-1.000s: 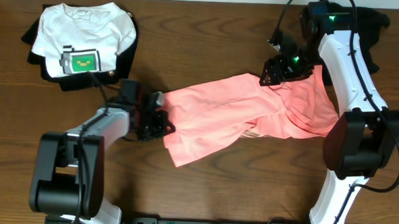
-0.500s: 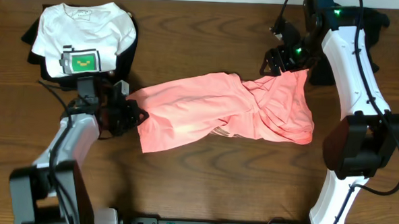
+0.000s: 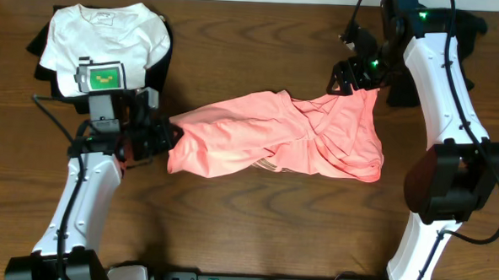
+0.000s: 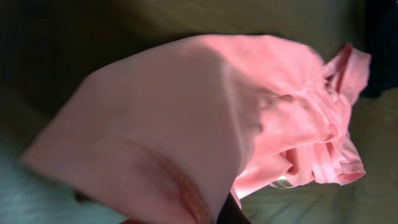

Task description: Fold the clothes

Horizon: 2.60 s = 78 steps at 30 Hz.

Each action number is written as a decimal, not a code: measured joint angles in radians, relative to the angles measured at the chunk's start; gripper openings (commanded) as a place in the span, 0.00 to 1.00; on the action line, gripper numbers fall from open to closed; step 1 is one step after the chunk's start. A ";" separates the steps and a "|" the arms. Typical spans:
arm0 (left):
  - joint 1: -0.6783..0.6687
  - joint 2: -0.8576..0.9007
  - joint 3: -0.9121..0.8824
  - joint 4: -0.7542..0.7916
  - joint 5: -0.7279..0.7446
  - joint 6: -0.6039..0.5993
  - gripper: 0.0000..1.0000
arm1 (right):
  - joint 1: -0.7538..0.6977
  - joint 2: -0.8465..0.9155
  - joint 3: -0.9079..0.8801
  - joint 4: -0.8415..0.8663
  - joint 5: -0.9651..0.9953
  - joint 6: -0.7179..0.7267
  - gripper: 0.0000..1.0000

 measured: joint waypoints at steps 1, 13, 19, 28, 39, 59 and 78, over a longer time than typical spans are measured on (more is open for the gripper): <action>-0.017 0.000 0.006 0.011 -0.003 0.000 0.06 | 0.000 0.000 0.000 -0.003 0.000 0.000 0.77; -0.333 0.024 0.076 0.152 -0.180 -0.002 0.06 | 0.000 0.000 0.000 -0.037 0.000 0.002 0.77; -0.475 0.161 0.097 0.277 -0.225 0.000 0.06 | 0.000 0.000 0.000 -0.050 0.000 0.004 0.77; -0.603 0.394 0.193 0.333 -0.242 0.000 0.06 | 0.000 0.000 0.000 -0.053 0.000 0.005 0.78; -0.674 0.465 0.306 0.331 -0.247 0.014 0.47 | 0.000 0.000 0.000 -0.053 0.000 0.005 0.79; -0.576 0.220 0.306 0.189 -0.289 0.026 0.98 | 0.007 0.000 0.000 0.048 0.002 -0.018 0.77; -0.101 -0.200 0.311 -0.133 -0.296 -0.066 0.98 | 0.428 0.001 -0.014 0.214 0.347 0.123 0.68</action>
